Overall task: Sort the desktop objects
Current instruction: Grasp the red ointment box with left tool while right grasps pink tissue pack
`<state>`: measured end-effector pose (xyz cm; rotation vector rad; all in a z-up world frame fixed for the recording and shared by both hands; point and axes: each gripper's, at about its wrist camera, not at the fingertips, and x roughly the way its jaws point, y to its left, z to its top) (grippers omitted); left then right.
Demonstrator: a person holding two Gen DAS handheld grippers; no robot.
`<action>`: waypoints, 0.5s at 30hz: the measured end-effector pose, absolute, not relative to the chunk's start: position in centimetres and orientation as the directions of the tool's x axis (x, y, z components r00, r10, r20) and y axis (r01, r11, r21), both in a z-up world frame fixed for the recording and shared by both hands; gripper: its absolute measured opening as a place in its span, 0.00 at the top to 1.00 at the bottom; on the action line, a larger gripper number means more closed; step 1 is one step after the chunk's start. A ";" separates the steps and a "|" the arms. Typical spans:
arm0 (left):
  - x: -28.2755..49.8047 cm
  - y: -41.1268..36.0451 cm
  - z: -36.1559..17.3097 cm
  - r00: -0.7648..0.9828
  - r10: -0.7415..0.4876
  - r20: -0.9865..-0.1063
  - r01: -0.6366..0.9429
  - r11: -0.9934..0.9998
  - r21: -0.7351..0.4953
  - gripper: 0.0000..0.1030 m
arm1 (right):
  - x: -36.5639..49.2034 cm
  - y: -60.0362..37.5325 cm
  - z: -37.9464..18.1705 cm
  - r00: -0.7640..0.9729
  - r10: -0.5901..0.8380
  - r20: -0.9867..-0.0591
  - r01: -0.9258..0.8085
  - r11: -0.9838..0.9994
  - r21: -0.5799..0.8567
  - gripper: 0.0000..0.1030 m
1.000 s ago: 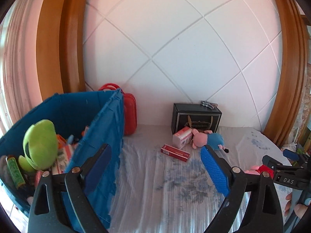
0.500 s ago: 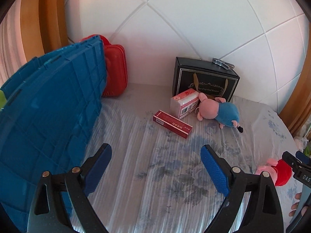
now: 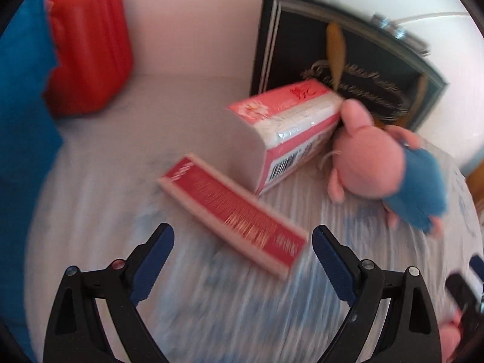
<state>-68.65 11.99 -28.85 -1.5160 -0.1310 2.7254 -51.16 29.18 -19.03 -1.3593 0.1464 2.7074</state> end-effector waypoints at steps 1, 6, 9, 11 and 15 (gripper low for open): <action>-69.7 12.7 -30.0 -0.521 0.033 -0.853 0.022 -0.998 -0.052 0.09 | -52.0 29.1 -19.9 -0.588 0.056 -0.807 -0.140 -0.990 0.033 0.00; -69.7 11.0 -33.1 -0.514 -0.001 -0.858 0.025 -1.000 -0.014 0.09 | -54.9 28.2 -23.2 -0.567 0.028 -0.823 -0.119 -0.992 0.048 0.00; -68.9 7.1 -33.4 -0.535 -0.023 -0.844 0.063 -0.998 -0.013 0.12 | -55.8 26.2 -23.8 -0.573 -0.025 -0.819 -0.075 -0.994 0.083 0.00; -68.9 5.5 -33.5 -0.545 -0.011 -0.838 0.045 -0.999 -0.016 0.13 | -56.4 24.2 -23.7 -0.581 -0.057 -0.812 -0.041 -0.994 0.099 0.00; -69.4 3.9 -33.4 -0.561 -0.001 -0.828 0.017 -1.000 -0.010 0.20 | -58.1 20.0 -22.4 -0.606 -0.128 -0.785 0.014 -0.989 0.150 0.00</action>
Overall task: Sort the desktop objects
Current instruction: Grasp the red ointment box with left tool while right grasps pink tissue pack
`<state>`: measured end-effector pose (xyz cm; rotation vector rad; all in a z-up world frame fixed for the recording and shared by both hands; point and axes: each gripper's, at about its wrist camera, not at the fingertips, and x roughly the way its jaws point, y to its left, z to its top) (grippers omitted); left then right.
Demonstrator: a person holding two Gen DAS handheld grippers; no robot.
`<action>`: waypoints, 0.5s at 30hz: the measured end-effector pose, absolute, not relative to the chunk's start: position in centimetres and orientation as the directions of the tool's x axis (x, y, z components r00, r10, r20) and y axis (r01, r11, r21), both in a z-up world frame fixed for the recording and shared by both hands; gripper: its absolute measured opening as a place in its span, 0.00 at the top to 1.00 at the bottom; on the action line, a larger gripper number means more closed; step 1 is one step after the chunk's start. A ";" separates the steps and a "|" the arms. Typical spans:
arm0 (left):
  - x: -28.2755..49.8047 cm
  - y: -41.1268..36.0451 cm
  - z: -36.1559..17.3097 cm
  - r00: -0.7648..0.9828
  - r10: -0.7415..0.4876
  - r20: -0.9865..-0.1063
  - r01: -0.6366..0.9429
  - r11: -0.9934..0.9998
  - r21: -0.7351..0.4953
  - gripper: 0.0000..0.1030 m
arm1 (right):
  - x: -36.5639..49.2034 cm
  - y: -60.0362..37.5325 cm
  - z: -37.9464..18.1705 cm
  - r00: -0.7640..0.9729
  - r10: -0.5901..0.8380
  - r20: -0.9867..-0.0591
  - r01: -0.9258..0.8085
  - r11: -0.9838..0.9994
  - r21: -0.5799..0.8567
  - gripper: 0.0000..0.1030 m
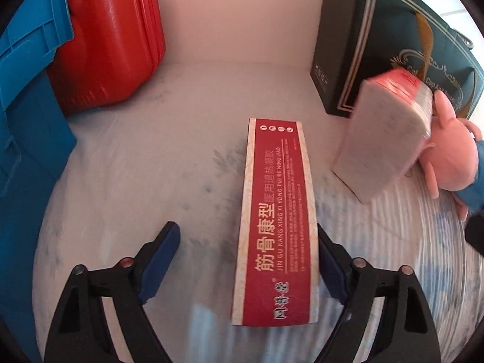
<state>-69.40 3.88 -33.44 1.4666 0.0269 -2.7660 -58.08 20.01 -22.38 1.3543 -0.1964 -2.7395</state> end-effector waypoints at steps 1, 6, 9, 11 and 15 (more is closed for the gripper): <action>-69.6 3.5 -33.4 -0.568 0.006 -0.823 0.015 -1.000 -0.018 0.25 | -58.7 19.0 -22.2 -0.611 -0.137 -0.780 0.020 -0.987 0.158 0.00; -70.7 2.6 -33.3 -0.596 0.013 -0.803 0.009 -1.000 -0.023 0.46 | -61.6 15.9 -22.5 -0.622 -0.153 -0.768 -0.003 -0.980 0.198 0.00; -71.0 2.5 -33.4 -0.602 0.015 -0.799 0.010 -1.000 -0.027 0.47 | -63.2 14.6 -23.6 -0.628 -0.129 -0.767 -0.016 -0.984 0.179 0.00; -70.7 2.5 -33.3 -0.604 0.019 -0.797 -0.002 -1.000 -0.022 0.49 | -63.8 15.8 -24.3 -0.619 -0.052 -0.784 -0.076 -0.989 0.126 0.00; -69.9 3.1 -33.3 -0.601 0.044 -0.798 -0.031 -0.999 -0.032 0.49 | -59.9 22.8 -24.8 -0.603 0.068 -0.795 -0.245 -0.964 0.103 0.00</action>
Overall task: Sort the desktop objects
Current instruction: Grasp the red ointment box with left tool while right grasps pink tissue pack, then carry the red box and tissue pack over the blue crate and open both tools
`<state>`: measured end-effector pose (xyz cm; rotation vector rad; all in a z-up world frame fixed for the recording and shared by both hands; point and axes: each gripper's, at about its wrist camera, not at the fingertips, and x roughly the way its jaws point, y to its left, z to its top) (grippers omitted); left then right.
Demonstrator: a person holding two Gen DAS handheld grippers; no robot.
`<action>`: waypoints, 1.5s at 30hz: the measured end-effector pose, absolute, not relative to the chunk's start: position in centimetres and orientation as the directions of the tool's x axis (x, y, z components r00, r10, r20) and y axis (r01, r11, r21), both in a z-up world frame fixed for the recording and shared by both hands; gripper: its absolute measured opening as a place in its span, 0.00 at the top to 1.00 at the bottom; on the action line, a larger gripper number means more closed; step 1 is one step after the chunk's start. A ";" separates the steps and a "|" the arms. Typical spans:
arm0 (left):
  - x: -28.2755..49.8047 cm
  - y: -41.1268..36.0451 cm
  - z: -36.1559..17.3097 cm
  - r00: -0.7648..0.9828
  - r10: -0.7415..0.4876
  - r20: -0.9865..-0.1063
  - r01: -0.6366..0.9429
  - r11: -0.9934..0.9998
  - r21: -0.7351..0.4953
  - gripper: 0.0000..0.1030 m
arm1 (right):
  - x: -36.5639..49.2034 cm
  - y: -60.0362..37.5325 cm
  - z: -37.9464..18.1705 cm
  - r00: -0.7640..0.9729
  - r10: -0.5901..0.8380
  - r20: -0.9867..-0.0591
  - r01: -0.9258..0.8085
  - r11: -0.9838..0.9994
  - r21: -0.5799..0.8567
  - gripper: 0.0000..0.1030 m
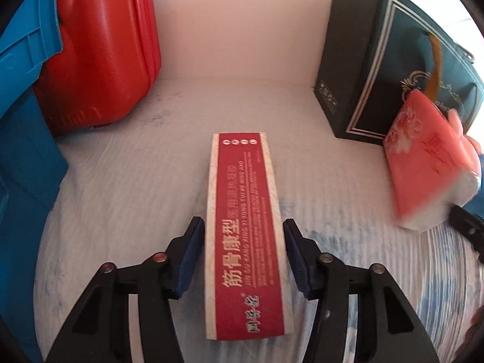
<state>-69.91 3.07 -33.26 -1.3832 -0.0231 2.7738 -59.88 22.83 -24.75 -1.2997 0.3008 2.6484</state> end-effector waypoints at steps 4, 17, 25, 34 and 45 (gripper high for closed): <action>-69.3 4.0 -33.2 -0.594 0.051 -0.803 -0.041 -0.999 -0.033 0.49 | -57.2 27.9 -24.1 -0.581 0.068 -0.811 -0.324 -0.933 0.155 0.00; -68.4 6.3 -33.2 -0.604 0.044 -0.795 -0.049 -0.999 -0.019 0.57 | -61.2 21.0 -23.9 -0.649 0.011 -0.761 -0.141 -0.984 0.107 0.21; -65.1 7.5 -31.3 -0.627 0.026 -0.779 -0.050 -0.999 0.006 0.57 | -58.3 23.1 -23.3 -0.644 -0.048 -0.764 -0.114 -0.981 0.157 0.49; -56.8 9.6 -25.4 -0.664 0.022 -0.747 -0.049 -0.999 0.014 0.57 | -50.4 24.8 -18.1 -0.694 -0.109 -0.712 -0.066 -0.975 0.213 0.49; -50.3 8.5 -18.2 -0.706 0.001 -0.708 -0.053 -0.997 0.052 0.57 | -42.9 19.8 -12.2 -0.724 -0.174 -0.667 0.009 -0.970 0.242 0.50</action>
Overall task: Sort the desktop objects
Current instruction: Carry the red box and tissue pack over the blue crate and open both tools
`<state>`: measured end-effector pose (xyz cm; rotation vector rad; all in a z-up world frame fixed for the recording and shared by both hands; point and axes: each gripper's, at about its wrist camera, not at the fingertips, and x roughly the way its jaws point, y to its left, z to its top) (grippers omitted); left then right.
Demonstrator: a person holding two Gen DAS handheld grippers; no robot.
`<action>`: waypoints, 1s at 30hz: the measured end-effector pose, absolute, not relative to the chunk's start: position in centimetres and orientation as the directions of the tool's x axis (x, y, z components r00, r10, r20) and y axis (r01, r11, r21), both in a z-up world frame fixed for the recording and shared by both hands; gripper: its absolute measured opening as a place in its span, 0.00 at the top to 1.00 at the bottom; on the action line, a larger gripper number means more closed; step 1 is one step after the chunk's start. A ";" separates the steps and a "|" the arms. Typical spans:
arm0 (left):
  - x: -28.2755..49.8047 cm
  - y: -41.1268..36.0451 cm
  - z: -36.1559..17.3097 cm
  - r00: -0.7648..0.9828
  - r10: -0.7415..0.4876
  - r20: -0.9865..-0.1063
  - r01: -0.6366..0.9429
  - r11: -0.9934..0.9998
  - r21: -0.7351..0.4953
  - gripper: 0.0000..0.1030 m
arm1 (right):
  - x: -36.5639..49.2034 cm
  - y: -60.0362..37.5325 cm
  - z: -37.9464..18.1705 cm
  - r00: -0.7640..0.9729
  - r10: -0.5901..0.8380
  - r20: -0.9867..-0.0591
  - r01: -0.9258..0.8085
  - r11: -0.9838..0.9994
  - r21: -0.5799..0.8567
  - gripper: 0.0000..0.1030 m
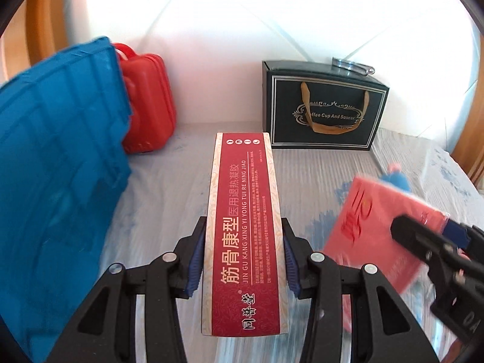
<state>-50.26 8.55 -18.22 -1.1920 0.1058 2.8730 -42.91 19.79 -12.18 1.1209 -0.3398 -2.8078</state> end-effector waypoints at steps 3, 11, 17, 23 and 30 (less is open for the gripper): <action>-47.3 7.9 -18.3 -0.693 -0.014 -0.721 -0.046 -0.997 0.063 0.57 | -39.6 18.4 -13.3 -0.686 -0.180 -0.705 0.015 -0.972 0.234 0.50; -41.6 6.7 -24.4 -0.582 -0.022 -0.813 -0.034 -0.998 0.051 0.57 | -33.2 17.2 -18.6 -0.570 -0.198 -0.797 -0.007 -0.969 0.245 0.24; -39.0 5.9 -27.3 -0.555 -0.023 -0.832 -0.017 -0.999 0.038 0.57 | -30.7 15.8 -20.4 -0.571 -0.217 -0.792 0.015 -0.967 0.254 0.22; -37.3 6.3 -28.1 -0.579 -0.031 -0.815 -0.021 -0.998 0.053 0.57 | -30.0 14.5 -21.4 -0.611 -0.204 -0.765 0.062 -0.976 0.210 0.45; -35.4 5.9 -25.7 -0.634 -0.034 -0.773 -0.015 -0.998 0.057 0.57 | -28.5 14.3 -20.2 -0.650 -0.227 -0.726 0.097 -0.971 0.217 0.48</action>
